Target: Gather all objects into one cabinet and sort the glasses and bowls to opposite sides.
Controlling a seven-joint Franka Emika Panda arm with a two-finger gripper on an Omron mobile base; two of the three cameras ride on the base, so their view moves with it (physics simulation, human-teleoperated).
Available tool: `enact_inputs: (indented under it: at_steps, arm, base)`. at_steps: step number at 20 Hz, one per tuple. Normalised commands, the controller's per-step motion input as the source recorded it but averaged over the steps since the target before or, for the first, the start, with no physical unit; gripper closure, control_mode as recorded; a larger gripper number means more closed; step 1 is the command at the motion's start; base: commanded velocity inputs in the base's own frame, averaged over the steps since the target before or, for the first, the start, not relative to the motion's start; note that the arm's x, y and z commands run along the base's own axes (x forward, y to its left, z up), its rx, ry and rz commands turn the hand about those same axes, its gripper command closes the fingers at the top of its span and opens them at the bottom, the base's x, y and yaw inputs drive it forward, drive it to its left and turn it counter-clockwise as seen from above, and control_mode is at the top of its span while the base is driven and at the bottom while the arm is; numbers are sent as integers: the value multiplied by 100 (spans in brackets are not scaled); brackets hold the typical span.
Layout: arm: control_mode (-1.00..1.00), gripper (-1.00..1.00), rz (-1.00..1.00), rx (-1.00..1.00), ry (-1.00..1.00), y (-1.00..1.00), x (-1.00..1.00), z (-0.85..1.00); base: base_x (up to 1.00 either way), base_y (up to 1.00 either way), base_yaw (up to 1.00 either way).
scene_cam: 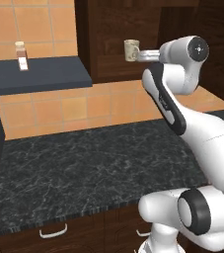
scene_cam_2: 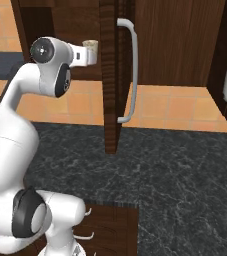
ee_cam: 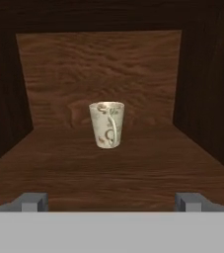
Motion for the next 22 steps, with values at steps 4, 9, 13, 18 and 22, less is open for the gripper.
enact_inputs:
  at_steps: [4, 9, 13, 18, 22]
  arm:
    - [-100, -100, 0, 0, 1, 0, 56, 0]
    - [-100, -100, 0, 0, 1, 0, 59, 0]
    - [-100, -100, 0, 0, 0, 0, 50, 0]
    - [-100, -100, 0, 0, 0, 0, 44, 0]
    - [-100, -100, 0, 0, 0, 0, 41, 0]
  base:
    - [0, 0, 0]
    - [0, 0, 0]
    - [0, 0, 0]
    - [0, 0, 0]
    - [0, 0, 0]
